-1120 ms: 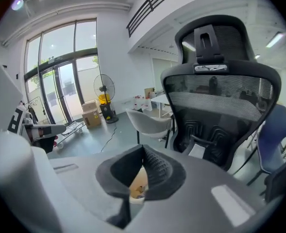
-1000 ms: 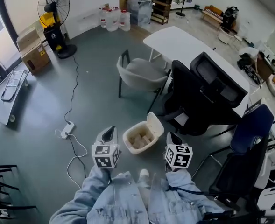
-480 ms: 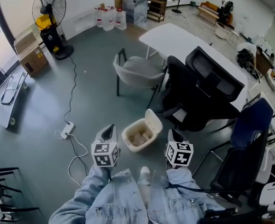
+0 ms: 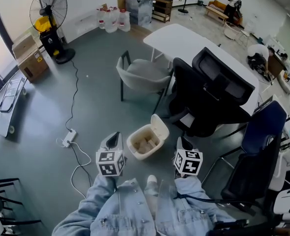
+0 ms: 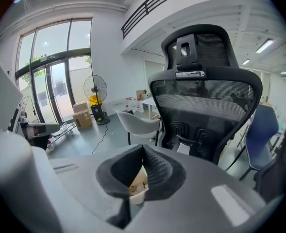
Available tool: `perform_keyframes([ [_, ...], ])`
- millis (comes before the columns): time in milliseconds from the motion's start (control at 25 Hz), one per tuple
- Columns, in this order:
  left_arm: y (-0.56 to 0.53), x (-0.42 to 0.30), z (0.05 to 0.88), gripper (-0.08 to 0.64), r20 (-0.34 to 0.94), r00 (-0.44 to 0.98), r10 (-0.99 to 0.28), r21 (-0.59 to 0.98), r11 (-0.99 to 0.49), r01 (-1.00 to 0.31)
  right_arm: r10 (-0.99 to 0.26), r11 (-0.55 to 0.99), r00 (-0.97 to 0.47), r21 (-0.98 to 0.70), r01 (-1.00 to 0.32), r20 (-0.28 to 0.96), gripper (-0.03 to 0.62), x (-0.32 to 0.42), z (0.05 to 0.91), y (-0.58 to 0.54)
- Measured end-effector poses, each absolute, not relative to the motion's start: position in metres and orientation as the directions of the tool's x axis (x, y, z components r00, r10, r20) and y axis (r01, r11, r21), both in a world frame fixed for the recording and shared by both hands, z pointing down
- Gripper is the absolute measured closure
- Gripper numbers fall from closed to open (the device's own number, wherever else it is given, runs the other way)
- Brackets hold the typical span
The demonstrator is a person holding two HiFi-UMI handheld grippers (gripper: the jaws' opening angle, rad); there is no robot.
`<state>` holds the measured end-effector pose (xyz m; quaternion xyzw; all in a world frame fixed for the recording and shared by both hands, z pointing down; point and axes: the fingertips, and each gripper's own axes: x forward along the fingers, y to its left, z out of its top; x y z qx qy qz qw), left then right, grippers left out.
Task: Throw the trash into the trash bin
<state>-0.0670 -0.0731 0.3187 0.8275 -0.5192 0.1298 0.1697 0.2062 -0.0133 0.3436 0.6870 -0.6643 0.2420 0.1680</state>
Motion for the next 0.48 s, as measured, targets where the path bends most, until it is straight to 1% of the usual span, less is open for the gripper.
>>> perform_keyframes([
  [480,-0.0685,-0.0714,0.3233,0.551,0.398,0.419,-0.816,0.153,-0.392,-0.907,-0.827,-0.057,-0.005,-0.094,-0.994,0.562,0.589,0.2012,0.3460,-0.0086],
])
